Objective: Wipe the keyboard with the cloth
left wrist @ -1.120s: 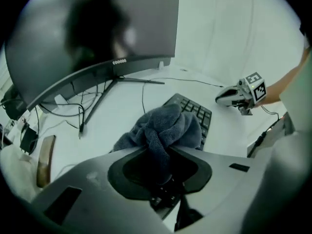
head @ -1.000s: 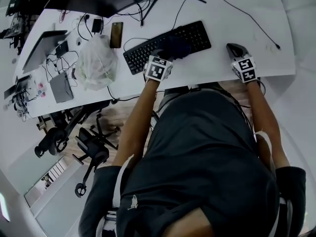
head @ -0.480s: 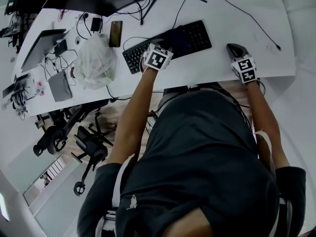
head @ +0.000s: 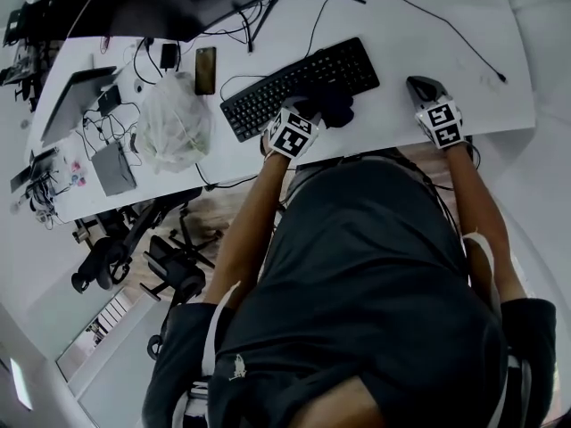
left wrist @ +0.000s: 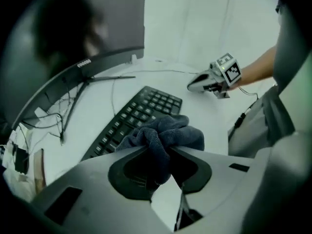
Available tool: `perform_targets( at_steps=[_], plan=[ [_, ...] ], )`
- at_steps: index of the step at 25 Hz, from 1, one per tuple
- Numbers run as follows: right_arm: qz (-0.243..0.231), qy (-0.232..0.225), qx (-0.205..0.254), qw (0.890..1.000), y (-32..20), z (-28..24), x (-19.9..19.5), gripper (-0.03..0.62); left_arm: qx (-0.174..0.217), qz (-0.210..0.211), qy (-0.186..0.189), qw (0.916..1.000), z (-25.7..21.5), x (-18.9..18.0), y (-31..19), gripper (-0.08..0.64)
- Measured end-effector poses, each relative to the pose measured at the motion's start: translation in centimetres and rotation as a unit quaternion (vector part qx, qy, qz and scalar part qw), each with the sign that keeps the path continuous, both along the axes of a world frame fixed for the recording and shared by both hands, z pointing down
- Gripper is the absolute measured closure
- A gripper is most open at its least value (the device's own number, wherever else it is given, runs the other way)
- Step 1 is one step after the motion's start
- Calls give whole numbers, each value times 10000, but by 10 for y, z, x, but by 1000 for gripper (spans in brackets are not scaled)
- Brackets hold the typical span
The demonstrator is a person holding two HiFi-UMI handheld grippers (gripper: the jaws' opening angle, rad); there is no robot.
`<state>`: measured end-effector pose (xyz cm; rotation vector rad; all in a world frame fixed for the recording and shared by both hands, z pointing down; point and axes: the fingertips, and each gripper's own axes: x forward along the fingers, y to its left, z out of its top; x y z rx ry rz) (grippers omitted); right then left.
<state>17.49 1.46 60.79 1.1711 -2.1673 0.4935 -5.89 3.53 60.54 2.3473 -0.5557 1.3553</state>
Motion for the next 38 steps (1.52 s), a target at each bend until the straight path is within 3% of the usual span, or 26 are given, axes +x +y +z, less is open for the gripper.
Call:
perform_targets(
  at_steps=[2,4,10,14,17,20,22,26,28,30,33,35,38],
  plan=[
    [-2,47,-33,10000,0,1,0,583,444,-243,50,9987,-10,-4,-41,469],
    [16,71,-58,10000,0,3,0,583,598,-414,53,9973,-11,-9,-70,469],
    [136,69,-66,9999,-2,5,-1,583,-229,-559,263,9978,4,-9,-30,469],
    [231,195,-16,9995,-2,4,3,583,-577,-210,353,9975,6,-2,14,469],
    [272,324,-28,9991,-4,5,5,583,-367,-56,323,9988,-1,1,-9,469],
    [298,472,-49,9984,-4,7,5,583,82,-303,392,9987,-15,0,-64,469],
    [308,576,-65,9978,-4,10,3,583,157,-452,368,9982,-16,-2,-86,469],
    [341,636,-86,9974,-4,13,1,581,43,-548,396,9977,2,-6,-72,469],
    [338,626,-86,9974,-6,13,1,581,-192,-513,513,9972,1,-2,-49,469],
    [350,676,-61,9971,-5,12,3,581,-470,-261,579,9969,1,8,-17,469],
    [358,775,45,9963,-4,12,3,582,-586,104,571,9966,4,18,11,469],
    [370,845,117,9957,-5,11,3,583,-575,176,589,9964,1,20,4,469],
    [366,931,175,9948,-3,13,4,583,-248,65,633,9977,-10,18,-37,469]
  ],
)
